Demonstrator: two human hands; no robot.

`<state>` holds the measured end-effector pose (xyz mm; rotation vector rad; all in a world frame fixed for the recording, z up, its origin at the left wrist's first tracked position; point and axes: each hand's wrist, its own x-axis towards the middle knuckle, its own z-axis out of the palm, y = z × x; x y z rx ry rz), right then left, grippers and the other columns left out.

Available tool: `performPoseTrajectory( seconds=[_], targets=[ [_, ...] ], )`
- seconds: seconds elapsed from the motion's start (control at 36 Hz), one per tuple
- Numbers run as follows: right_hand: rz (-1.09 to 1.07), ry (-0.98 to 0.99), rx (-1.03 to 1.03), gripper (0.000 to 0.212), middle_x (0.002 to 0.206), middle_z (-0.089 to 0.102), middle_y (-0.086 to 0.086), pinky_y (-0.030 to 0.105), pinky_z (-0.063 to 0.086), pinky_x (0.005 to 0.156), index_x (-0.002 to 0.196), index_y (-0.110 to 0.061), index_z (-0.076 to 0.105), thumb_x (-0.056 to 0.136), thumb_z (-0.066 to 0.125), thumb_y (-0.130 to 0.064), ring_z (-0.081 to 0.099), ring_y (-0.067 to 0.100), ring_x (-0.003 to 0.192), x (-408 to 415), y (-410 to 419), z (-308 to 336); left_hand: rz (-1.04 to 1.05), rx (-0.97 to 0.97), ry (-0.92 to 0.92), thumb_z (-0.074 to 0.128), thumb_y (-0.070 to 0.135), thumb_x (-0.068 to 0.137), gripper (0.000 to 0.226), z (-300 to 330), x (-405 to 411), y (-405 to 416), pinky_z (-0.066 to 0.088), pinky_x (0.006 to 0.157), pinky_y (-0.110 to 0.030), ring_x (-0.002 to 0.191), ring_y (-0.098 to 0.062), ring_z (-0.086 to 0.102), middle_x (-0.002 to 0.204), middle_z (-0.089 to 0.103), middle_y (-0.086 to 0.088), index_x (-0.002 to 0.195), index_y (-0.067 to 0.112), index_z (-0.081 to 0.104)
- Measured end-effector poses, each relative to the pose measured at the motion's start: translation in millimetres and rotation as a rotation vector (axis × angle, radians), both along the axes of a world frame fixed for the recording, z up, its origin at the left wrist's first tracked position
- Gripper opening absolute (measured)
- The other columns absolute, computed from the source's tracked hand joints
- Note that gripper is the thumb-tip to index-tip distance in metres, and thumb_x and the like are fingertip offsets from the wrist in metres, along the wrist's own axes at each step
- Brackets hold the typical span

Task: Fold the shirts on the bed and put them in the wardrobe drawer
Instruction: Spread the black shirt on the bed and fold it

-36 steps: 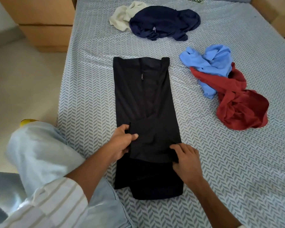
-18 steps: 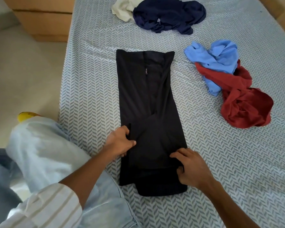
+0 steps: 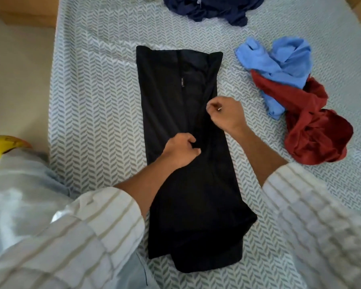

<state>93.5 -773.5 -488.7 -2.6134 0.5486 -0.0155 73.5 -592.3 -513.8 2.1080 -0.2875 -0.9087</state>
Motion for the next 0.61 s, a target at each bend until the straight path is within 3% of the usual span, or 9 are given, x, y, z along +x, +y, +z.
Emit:
performPoseTrajectory(
  seconds=[0.11, 0.22, 0.28, 0.33, 0.39, 0.47, 0.61],
  targets=[
    [-0.099, 0.105, -0.035, 0.031, 0.114, 0.071, 0.004, 0.033, 0.048, 0.097, 0.112, -0.018, 0.07, 0.087, 0.069, -0.036, 0.064, 0.026, 0.111, 56, -9, -8, 0.039, 0.016, 0.127, 0.076, 0.036, 0.086, 0.045, -7, 18, -12, 0.051, 0.093, -0.03, 0.108, -0.019, 0.062, 0.116, 0.065, 0.0, 0.126, 0.02, 0.064],
    [-0.211, 0.289, 0.0, 0.095, 0.136, 0.054, 0.015, 0.043, 0.051, 0.1, 0.142, -0.01, 0.041, 0.063, 0.079, -0.047, 0.058, 0.034, 0.121, 84, -11, -22, 0.032, 0.069, 0.163, 0.08, 0.037, 0.08, 0.03, -7, 21, -21, 0.056, 0.09, -0.04, 0.094, -0.026, 0.067, 0.096, 0.07, -0.011, 0.095, 0.012, 0.07],
    [-0.263, 0.321, 0.019, 0.114, 0.144, 0.046, 0.016, 0.046, 0.053, 0.098, 0.152, -0.009, 0.022, 0.059, 0.078, -0.044, 0.056, 0.035, 0.123, 96, -11, -30, 0.016, 0.114, 0.175, 0.081, 0.037, 0.078, 0.027, -9, 20, -26, 0.053, 0.093, -0.048, 0.095, -0.033, 0.067, 0.089, 0.068, -0.016, 0.076, 0.014, 0.066],
    [-0.275, 0.338, 0.018, 0.113, 0.149, 0.041, 0.019, 0.047, 0.052, 0.101, 0.157, -0.009, 0.003, 0.072, 0.074, -0.031, 0.052, 0.037, 0.129, 106, -11, -33, -0.003, 0.124, 0.19, 0.079, 0.031, 0.078, 0.04, -9, 20, -26, 0.052, 0.093, -0.046, 0.082, -0.03, 0.065, 0.065, 0.058, -0.005, 0.053, 0.022, 0.049],
    [-0.281, 0.33, -0.021, 0.108, 0.149, 0.041, 0.02, 0.046, 0.05, 0.103, 0.158, -0.009, -0.006, 0.083, 0.07, -0.021, 0.047, 0.038, 0.133, 112, -15, -33, 0.003, 0.066, 0.207, 0.078, 0.027, 0.078, 0.05, -11, 21, -22, 0.047, 0.075, -0.036, 0.062, -0.018, 0.051, 0.052, 0.041, 0.007, 0.048, 0.021, 0.039],
    [-0.348, 0.286, -0.078, 0.105, 0.146, 0.047, 0.018, 0.045, 0.045, 0.107, 0.158, -0.01, -0.003, 0.085, 0.071, -0.023, 0.047, 0.037, 0.135, 117, -24, -33, 0.019, -0.049, 0.266, 0.078, 0.024, 0.079, 0.049, -13, 24, -11, 0.037, 0.058, -0.027, 0.054, -0.01, 0.038, 0.05, 0.034, 0.01, 0.054, 0.022, 0.037],
    [-0.437, 0.219, -0.085, 0.087, 0.145, 0.049, 0.015, 0.046, 0.045, 0.106, 0.154, -0.007, 0.02, 0.085, 0.07, -0.024, 0.047, 0.035, 0.135, 139, -38, -25, -0.016, -0.099, 0.251, 0.079, 0.019, 0.077, 0.044, -16, 23, -9, 0.039, 0.056, -0.021, 0.053, -0.007, 0.04, 0.051, 0.037, 0.01, 0.056, 0.022, 0.04]
  ],
)
